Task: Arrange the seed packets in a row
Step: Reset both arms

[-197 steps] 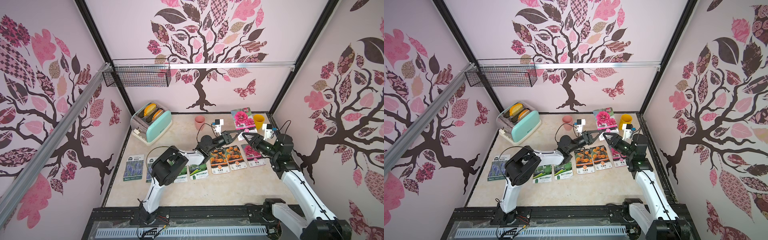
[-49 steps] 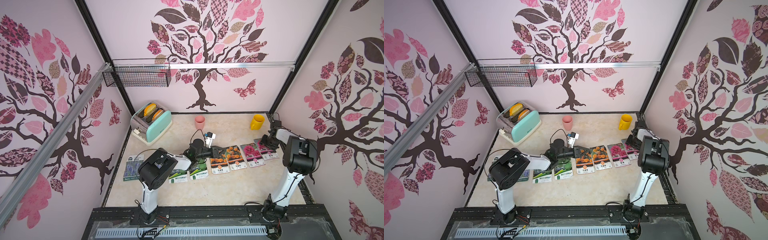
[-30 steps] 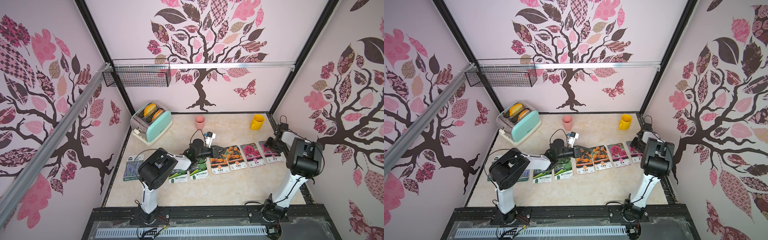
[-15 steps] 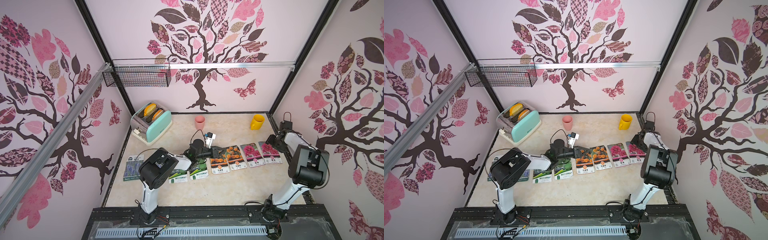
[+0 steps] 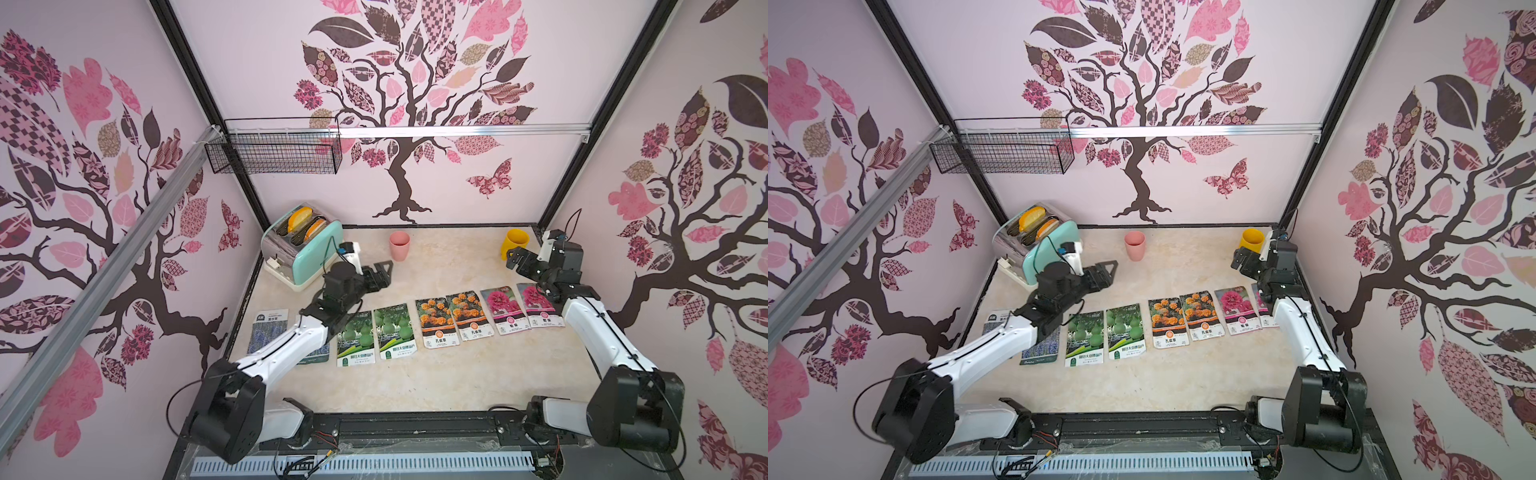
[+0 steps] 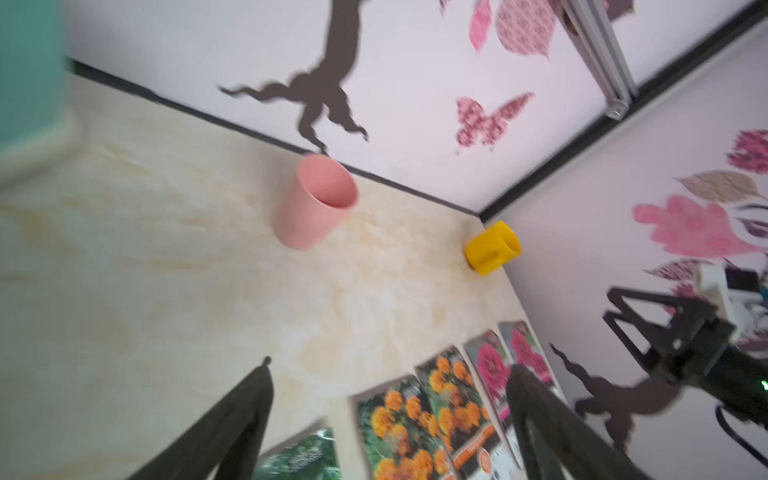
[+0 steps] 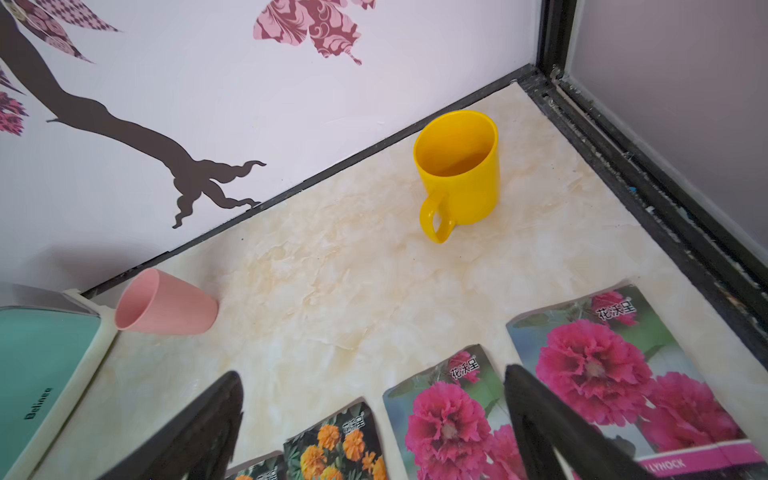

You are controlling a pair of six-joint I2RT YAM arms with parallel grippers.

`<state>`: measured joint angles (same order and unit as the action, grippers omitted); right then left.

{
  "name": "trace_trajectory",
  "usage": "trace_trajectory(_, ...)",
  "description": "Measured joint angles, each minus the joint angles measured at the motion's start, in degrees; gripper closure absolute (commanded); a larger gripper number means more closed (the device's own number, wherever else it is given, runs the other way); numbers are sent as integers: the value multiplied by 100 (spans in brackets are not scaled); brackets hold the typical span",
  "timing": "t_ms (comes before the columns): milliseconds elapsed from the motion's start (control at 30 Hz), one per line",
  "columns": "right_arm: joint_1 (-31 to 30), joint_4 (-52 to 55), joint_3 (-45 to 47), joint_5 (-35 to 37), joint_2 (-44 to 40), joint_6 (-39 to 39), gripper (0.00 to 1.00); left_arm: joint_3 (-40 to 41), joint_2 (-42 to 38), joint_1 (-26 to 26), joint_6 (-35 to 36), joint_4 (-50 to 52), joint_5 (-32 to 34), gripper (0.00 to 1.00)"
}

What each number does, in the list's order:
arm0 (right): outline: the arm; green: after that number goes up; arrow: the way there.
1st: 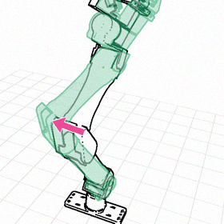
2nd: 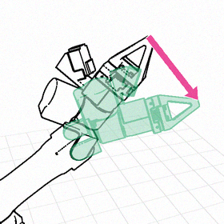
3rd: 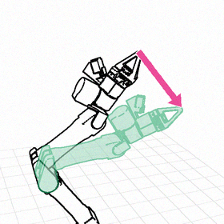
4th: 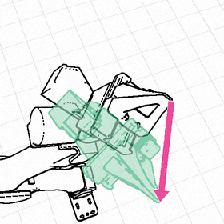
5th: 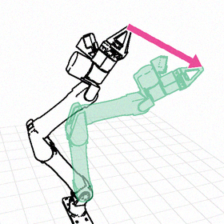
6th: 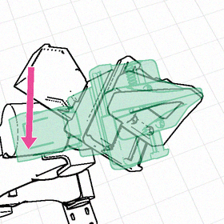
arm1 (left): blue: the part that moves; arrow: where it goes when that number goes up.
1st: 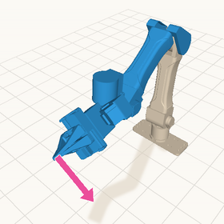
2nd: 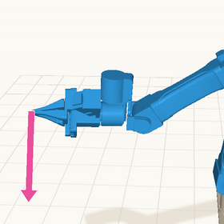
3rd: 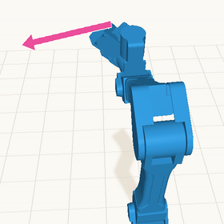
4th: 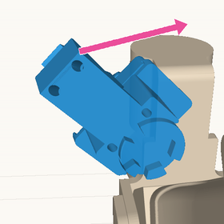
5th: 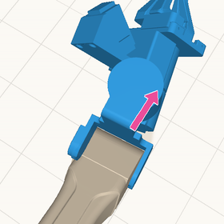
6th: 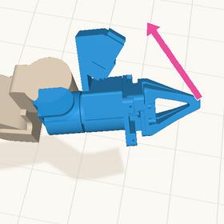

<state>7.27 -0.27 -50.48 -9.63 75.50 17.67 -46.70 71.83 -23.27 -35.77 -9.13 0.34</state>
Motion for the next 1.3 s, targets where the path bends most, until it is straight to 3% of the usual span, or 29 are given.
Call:
trace_trajectory(167, -243, -1558, 1506, 315, 420, -334, 0, -22, -282, 1738, 953, 876, 658, 7)
trace_trajectory(367, -667, -3051, 2402, 1001, 1115, -767, 1, 918, 337, 2793, 2155, 505, 870, 7)
trace_trajectory(500, -682, -4360, 2855, 1298, 1075, -992, 0, 1545, 780, 2835, 2739, -297, 675, 7)
trace_trajectory(667, -734, -5958, 3547, 1303, 1373, -1222, 0, 1856, 1141, 2942, 2850, -1484, 387, 3)
trace_trajectory(800, -750, -6240, 3585, 1298, 1368, -1303, 0, 2538, 1596, 2726, 3104, -3530, 225, 3)
trace_trajectory(900, -758, -6264, 3464, 1292, 1368, -1362, 0, 2645, 1845, 2457, 3274, -3491, 105, 3)
trace_trajectory(1100, -791, -6273, 3364, 1296, 1368, -1412, 0, 2472, 1840, 2527, 3318, -3910, 160, 3)
trace_trajectory(1300, -809, -6279, 3366, 1300, 1368, -1434, 0, 2723, 1786, 2031, 3447, -4352, 907, 3)
